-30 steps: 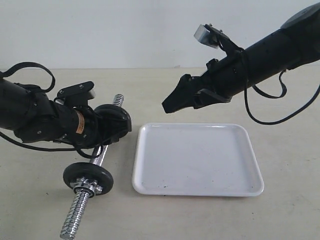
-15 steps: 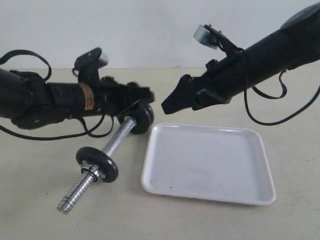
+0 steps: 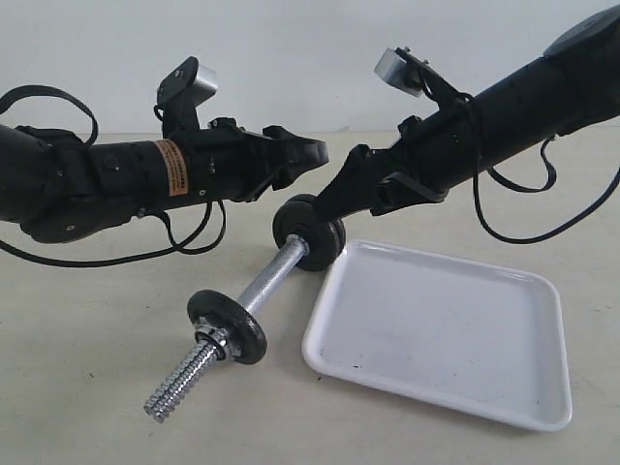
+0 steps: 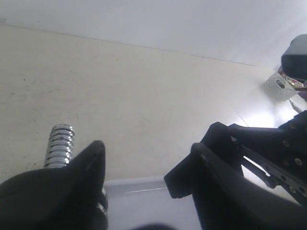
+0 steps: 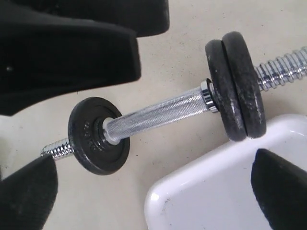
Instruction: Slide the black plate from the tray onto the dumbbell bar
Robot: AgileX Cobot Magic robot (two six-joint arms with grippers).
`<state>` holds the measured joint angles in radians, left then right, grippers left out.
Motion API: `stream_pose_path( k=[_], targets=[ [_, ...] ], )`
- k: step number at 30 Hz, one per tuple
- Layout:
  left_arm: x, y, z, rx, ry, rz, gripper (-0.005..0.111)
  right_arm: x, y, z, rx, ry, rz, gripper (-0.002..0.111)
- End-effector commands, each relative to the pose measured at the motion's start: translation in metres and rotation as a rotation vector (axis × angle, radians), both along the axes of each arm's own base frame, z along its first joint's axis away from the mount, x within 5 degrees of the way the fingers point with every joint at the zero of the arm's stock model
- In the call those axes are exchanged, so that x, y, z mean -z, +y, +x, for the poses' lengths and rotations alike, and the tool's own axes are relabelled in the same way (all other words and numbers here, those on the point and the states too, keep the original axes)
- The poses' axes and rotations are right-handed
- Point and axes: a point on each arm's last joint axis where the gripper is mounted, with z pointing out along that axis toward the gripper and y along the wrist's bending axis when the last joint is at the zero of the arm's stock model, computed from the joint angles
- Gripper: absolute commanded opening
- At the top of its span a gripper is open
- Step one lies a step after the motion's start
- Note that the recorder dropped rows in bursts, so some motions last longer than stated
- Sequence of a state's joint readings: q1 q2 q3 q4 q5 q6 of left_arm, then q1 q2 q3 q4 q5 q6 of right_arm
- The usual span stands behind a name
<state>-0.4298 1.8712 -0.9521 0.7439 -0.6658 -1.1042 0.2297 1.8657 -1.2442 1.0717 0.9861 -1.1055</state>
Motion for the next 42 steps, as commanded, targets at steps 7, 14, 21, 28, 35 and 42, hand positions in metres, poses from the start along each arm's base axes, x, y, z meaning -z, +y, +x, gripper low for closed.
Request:
stream_pose_path(
  k=[7,14,21,28,35,42],
  targets=[
    [0.000,0.000,0.000,0.008,0.000,-0.007,0.051,-0.005,0.001,-0.002,-0.016,-0.003,0.009,0.105],
    [-0.001,0.000,-0.001,0.033,-0.063,0.029,0.051,-0.004,0.000,-0.001,-0.028,-0.030,-0.002,0.105],
    [-0.021,0.000,-0.004,0.068,-0.214,0.074,0.051,-0.024,-0.001,-0.007,-0.062,-0.118,0.009,0.105],
    [-0.085,0.006,-0.023,0.110,-0.520,0.082,0.051,-0.095,-0.003,-0.039,-0.095,-0.277,0.123,0.105],
    [-0.165,0.020,-0.069,0.155,-0.817,0.029,0.041,-0.165,-0.012,-0.103,-0.206,-0.382,0.229,0.102],
    [-0.214,0.036,-0.121,0.230,-1.037,0.072,0.004,-0.225,-0.026,-0.171,-0.254,-0.684,0.290,0.041]
  ],
)
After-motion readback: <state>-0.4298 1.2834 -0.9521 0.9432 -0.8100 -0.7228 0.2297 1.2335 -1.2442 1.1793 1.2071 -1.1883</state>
